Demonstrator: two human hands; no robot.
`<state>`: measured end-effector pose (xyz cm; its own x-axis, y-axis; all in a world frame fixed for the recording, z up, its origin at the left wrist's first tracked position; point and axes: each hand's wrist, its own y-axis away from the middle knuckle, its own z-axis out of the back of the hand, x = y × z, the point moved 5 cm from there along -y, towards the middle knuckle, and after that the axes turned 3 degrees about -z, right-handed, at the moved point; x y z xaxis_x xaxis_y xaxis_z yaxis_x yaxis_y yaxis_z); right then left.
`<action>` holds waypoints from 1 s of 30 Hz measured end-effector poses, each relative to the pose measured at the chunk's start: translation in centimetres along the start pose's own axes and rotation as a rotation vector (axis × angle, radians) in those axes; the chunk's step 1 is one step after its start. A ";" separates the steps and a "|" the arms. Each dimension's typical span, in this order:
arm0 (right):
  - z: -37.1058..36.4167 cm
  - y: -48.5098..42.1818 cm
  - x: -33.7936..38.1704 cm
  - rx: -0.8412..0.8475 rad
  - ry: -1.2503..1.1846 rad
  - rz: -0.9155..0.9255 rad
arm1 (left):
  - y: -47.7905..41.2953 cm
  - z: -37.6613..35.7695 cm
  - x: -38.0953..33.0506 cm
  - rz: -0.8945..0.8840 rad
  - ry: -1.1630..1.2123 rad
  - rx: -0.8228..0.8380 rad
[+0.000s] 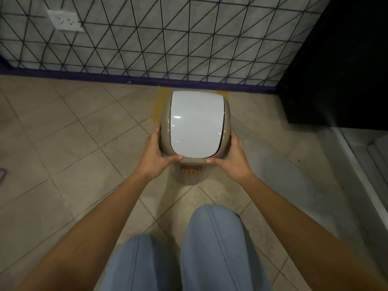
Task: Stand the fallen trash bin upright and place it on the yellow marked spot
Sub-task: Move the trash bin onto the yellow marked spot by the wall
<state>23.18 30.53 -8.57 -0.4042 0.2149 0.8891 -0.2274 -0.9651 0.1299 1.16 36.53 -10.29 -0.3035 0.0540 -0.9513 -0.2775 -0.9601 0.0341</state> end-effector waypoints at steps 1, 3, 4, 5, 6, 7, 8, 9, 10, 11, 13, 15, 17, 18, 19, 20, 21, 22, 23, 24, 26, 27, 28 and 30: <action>0.0 -0.3 0.0 0.003 -0.003 0.005 | -0.3 0.1 0.0 -0.002 -0.006 0.002; 0.1 -1.5 -0.1 0.012 -0.008 -0.005 | -1.3 0.0 0.0 0.003 -0.015 0.008; 0.1 -1.8 -0.1 0.012 -0.007 -0.005 | -1.6 0.0 0.0 0.000 -0.021 0.009; 0.1 -1.9 -0.1 0.009 -0.006 0.002 | -1.7 0.1 -0.1 -0.012 -0.030 0.007; 0.2 -2.4 -0.2 0.011 -0.004 0.003 | -2.0 0.1 -0.1 -0.014 -0.038 -0.001; 0.3 -2.6 -0.2 0.012 -0.009 0.000 | -2.2 0.1 -0.2 -0.014 -0.041 -0.008; 0.3 -2.7 -0.1 0.011 -0.015 -0.003 | -2.3 0.1 -0.4 -0.019 -0.040 -0.008; 0.3 -2.9 -0.1 0.009 -0.020 -0.007 | -2.4 0.0 -0.7 -0.026 -0.035 -0.001; 0.3 -3.2 -0.1 0.008 -0.023 -0.012 | -2.6 0.0 -1.0 -0.027 -0.021 0.008; 0.4 -3.4 0.0 0.005 -0.026 -0.010 | -2.7 -0.1 -1.3 -0.029 -0.006 0.015; 0.4 -3.8 0.2 0.005 -0.034 0.005 | -2.9 -0.1 -1.4 -0.026 0.006 0.010; 0.4 -4.1 0.2 0.011 -0.041 0.015 | -3.1 0.0 -1.1 0.000 -0.045 -0.015; 0.4 -4.4 -0.2 0.004 -0.039 0.015 | -3.4 0.2 -0.4 0.059 -0.124 -0.039; 0.4 -4.5 -0.5 -0.002 -0.036 0.009 | -3.5 0.3 -0.2 0.089 -0.136 -0.048; 0.4 -4.6 -0.7 -0.006 -0.041 -0.009 | -3.6 0.3 -0.1 0.111 -0.128 -0.045; 0.3 -4.8 -0.9 -0.001 -0.067 -0.031 | -3.9 0.3 0.0 0.124 -0.101 -0.033; 0.2 -5.0 -1.1 0.021 -0.115 -0.059 | -4.1 0.2 0.1 0.144 -0.053 -0.013; 0.1 -5.0 -1.4 0.051 -0.172 -0.088 | -4.3 0.1 0.2 0.168 0.004 0.015; 0.1 -5.2 -1.7 0.080 -0.216 -0.119 | -4.4 0.0 0.3 0.193 0.054 0.040; 0.0 -5.3 -2.0 0.105 -0.242 -0.145 | -4.6 0.0 0.6 0.209 0.082 0.062; -0.1 -5.4 -2.5 0.144 -0.257 -0.179 | -4.7 0.1 0.9 0.211 0.071 0.076; -0.2 -5.6 -2.6 0.152 -0.261 -0.188 | -4.8 0.3 0.9 0.206 0.047 0.071; -0.3 -5.8 -2.7 0.158 -0.265 -0.197 | -4.9 0.5 1.0 0.209 0.026 0.060; -0.3 -6.3 -2.4 0.154 -0.256 -0.201 | -5.4 0.9 0.8 0.208 0.015 0.034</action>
<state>25.26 36.17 -11.64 -0.1253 0.3771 0.9177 -0.1354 -0.9228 0.3607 1.56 42.00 -11.00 -0.3438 -0.1486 -0.9272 -0.2410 -0.9404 0.2401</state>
